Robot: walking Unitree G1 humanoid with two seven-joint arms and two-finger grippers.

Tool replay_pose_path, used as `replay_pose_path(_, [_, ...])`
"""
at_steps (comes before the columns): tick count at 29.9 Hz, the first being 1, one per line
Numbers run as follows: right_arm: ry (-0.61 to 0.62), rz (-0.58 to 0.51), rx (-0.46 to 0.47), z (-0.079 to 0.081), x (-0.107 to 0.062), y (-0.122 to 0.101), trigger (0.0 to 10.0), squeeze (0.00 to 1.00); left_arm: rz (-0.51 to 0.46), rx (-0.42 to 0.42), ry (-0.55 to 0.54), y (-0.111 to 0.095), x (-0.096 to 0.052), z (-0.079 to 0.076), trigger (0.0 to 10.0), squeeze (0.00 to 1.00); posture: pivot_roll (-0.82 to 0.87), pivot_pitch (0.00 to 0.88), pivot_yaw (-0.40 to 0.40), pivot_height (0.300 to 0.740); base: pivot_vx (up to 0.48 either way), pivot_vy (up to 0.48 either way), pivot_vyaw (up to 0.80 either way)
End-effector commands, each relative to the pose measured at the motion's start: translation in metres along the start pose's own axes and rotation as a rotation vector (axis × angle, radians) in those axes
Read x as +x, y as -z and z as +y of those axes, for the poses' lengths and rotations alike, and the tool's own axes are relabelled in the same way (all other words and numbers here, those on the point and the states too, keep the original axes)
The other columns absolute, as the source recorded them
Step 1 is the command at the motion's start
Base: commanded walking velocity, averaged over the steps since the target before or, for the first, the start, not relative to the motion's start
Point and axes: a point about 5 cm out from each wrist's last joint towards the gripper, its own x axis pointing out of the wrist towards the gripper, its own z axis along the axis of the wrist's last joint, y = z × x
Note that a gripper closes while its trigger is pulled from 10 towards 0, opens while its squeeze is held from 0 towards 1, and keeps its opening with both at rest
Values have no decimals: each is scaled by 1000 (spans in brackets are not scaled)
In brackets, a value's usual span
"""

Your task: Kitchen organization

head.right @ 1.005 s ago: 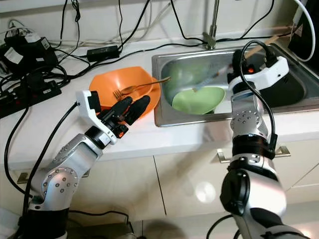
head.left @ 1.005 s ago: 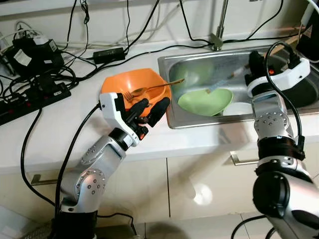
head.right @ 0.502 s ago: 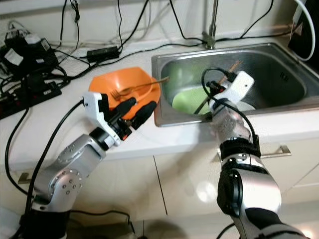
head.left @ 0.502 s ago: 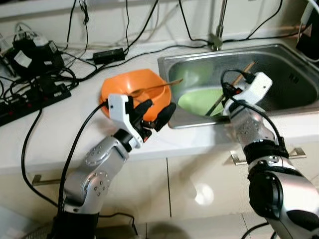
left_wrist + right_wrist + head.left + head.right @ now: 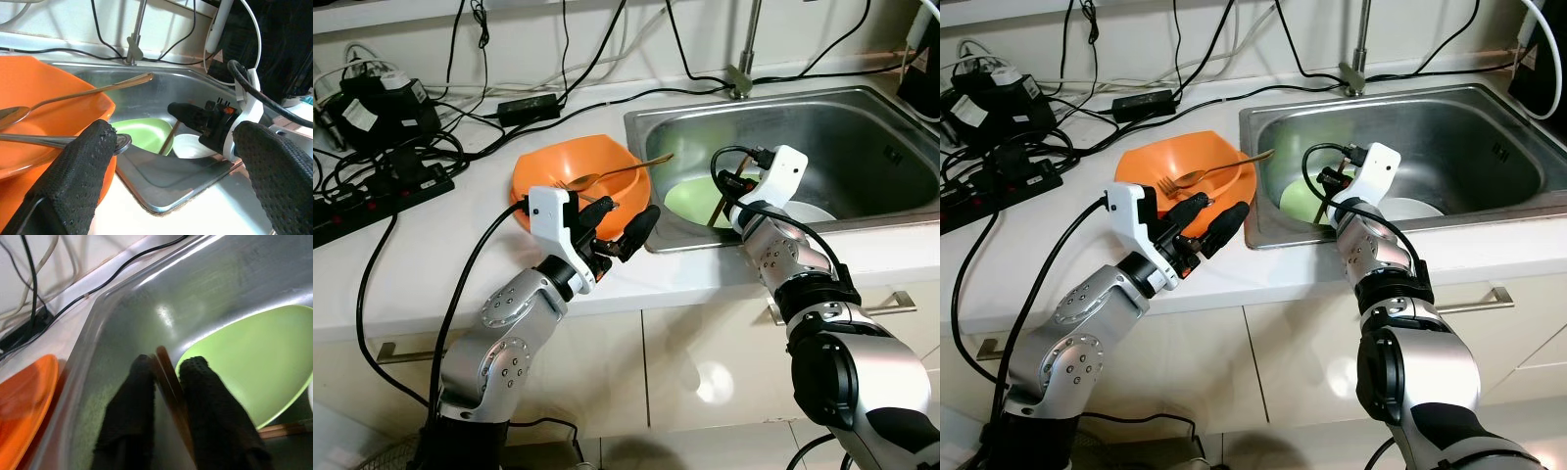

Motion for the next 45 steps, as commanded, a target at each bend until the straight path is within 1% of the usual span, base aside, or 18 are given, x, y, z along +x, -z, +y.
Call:
replay_pose_path(1, [-30, 6, -28, 7, 2, -2, 10000, 1000, -11, 12, -23, -1, -1, 2, 10000, 0, 4, 0, 121, 740, 0, 0, 0])
replay_pose_path(8, [-30, 16, -35, 3, 0, 0, 10000, 1000, -9, 7, -38, 1, -1, 4, 10000, 0, -3, 0, 118, 740, 0, 0, 0])
replay_pose_path(9, [-18, 8, -51, 2, 0, -1, 10000, 1000, -9, 9, -43, 1, -1, 5, 10000, 0, -3, 0, 118, 740, 0, 0, 0])
replay_pose_path(10, [21, -32, -98, -3, 0, -8, 10000, 1000, -10, 12, -48, 1, 0, 5, 10000, 0, -5, 0, 115, 740, 0, 0, 0])
replay_pose_path(13, [72, -105, -147, -10, -1, -20, 10000, 1000, -13, 16, -56, 1, 0, 5, 10000, 0, -6, 0, 112, 740, 0, 0, 0])
replay_pose_path(16, [87, -151, -182, -12, -2, -32, 10000, 1000, -14, 19, -63, 1, 0, 6, 10000, 0, -8, 0, 110, 740, 0, 0, 0])
replay_pose_path(20, [56, -129, -219, -9, -1, -31, 10000, 1000, -15, 20, -71, 2, 0, 7, 10000, 0, -11, 0, 105, 740, 0, 0, 0])
replay_pose_path(22, [14, -106, -275, -3, 0, -25, 10000, 1000, -24, 28, -87, 1, 1, 8, 10000, 0, -11, 0, 100, 740, 0, 0, 0])
replay_pose_path(27, [-27, -95, -275, 4, 0, -19, 10000, 1000, -34, 29, -105, 1, 1, 9, 10000, 0, -10, 0, 97, 740, 0, 0, 0])
replay_pose_path(33, [-56, -111, -334, 10, 0, -19, 10000, 1000, -43, 36, -131, 2, 0, 12, 10000, 0, -9, 0, 95, 740, 0, 0, 0])
replay_pose_path(34, [-74, -108, -324, 13, 0, -19, 10000, 1000, -45, 37, -133, 1, 0, 12, 10000, 0, -9, 0, 95, 740, 0, -274, 0])
replay_pose_path(35, [-129, -108, -330, 19, 0, -19, 10000, 1000, -45, 39, -135, 1, 0, 13, 10000, 0, -9, 0, 95, 740, 0, -292, 0])
replay_pose_path(36, [-129, -108, -330, 19, 0, -19, 10000, 1000, -45, 39, -135, 1, 0, 13, 10000, 0, -9, 0, 95, 740, 0, -292, 0])
replay_pose_path(37, [-165, -115, -348, 23, -1, -19, 10000, 827, -45, 40, -136, 1, 1, 13, 10000, 0, -13, 0, 95, 740, 0, -289, 0])
replay_pose_path(38, [-228, -126, -397, 30, -3, -18, 10000, 0, -45, 42, -138, 1, 1, 13, 10000, 0, -16, 0, 95, 740, 0, -311, 0])
replay_pose_path(39, [-228, -126, -397, 30, -3, -18, 10000, 0, -45, 42, -138, 1, 1, 13, 10000, 0, -16, 0, 95, 740, 0, -311, 0])
replay_pose_path(42, [-310, -128, -459, 39, -6, -14, 10000, 0, -50, 42, -143, 1, 2, 15, 10000, 0, -21, 0, 95, 740, 0, -340, 0])
replay_pose_path(45, [-327, -128, -458, 39, -8, -13, 10000, 0, -52, 41, -146, 1, 2, 15, 10000, 0, -21, 0, 95, 740, 0, -358, 0])
